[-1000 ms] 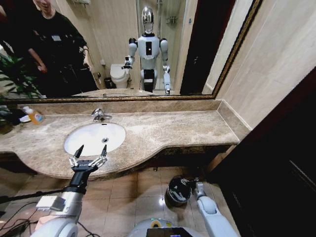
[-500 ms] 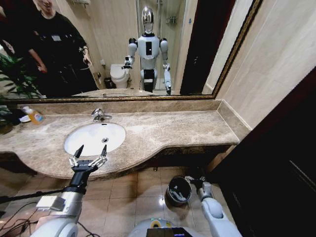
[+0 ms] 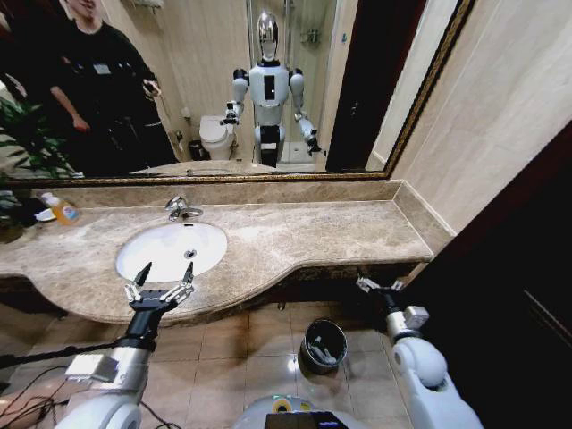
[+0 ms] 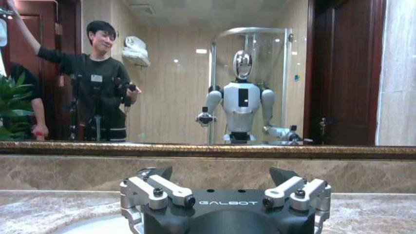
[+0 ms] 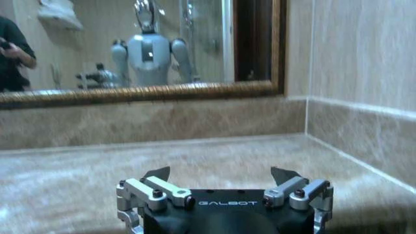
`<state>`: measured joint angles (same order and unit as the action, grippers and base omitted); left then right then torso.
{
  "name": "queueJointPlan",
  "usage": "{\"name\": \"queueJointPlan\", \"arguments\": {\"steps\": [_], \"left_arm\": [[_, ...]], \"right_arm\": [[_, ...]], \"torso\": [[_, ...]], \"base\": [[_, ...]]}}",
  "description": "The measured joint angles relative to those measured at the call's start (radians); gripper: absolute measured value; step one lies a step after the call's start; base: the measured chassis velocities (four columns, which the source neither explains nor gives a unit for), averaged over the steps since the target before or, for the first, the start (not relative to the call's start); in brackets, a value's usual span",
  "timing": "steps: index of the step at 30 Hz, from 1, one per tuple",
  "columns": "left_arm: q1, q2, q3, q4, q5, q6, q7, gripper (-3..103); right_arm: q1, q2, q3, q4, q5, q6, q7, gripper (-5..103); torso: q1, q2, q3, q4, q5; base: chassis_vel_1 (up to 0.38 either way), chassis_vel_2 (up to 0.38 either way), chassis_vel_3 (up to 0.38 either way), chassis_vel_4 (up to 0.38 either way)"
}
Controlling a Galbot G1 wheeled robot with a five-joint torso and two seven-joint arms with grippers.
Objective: Pick up the trash from the sink and place it in the trash bin.
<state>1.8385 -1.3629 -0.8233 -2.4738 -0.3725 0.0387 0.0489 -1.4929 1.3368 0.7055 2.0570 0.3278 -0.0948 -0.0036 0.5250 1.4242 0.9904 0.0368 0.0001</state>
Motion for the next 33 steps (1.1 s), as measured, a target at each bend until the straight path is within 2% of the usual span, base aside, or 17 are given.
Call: {"name": "queueJointPlan", "arguments": {"steps": [7,18,33], "left_arm": [[0.0,0.0,0.0,0.0,0.0,0.0,0.0,100],[0.0,0.0,0.0,0.0,0.0,0.0,0.0,100],[0.0,0.0,0.0,0.0,0.0,0.0,0.0,100]], "right_arm": [[-0.003,-0.009,-0.017,0.086,-0.004,-0.053,0.003,100],[0.018,-0.033,-0.043,0.214,0.01,-0.139,0.051,100],[0.019,-0.041,-0.047,0.23,0.011,-0.156,0.052,100]], "torso": [[0.0,0.0,0.0,0.0,0.0],[0.0,0.0,0.0,0.0,-0.0002],[0.0,0.0,0.0,0.0,-0.0001]], "base": [[0.0,0.0,0.0,0.0],[0.0,0.0,0.0,0.0],[0.0,0.0,0.0,0.0]]}}
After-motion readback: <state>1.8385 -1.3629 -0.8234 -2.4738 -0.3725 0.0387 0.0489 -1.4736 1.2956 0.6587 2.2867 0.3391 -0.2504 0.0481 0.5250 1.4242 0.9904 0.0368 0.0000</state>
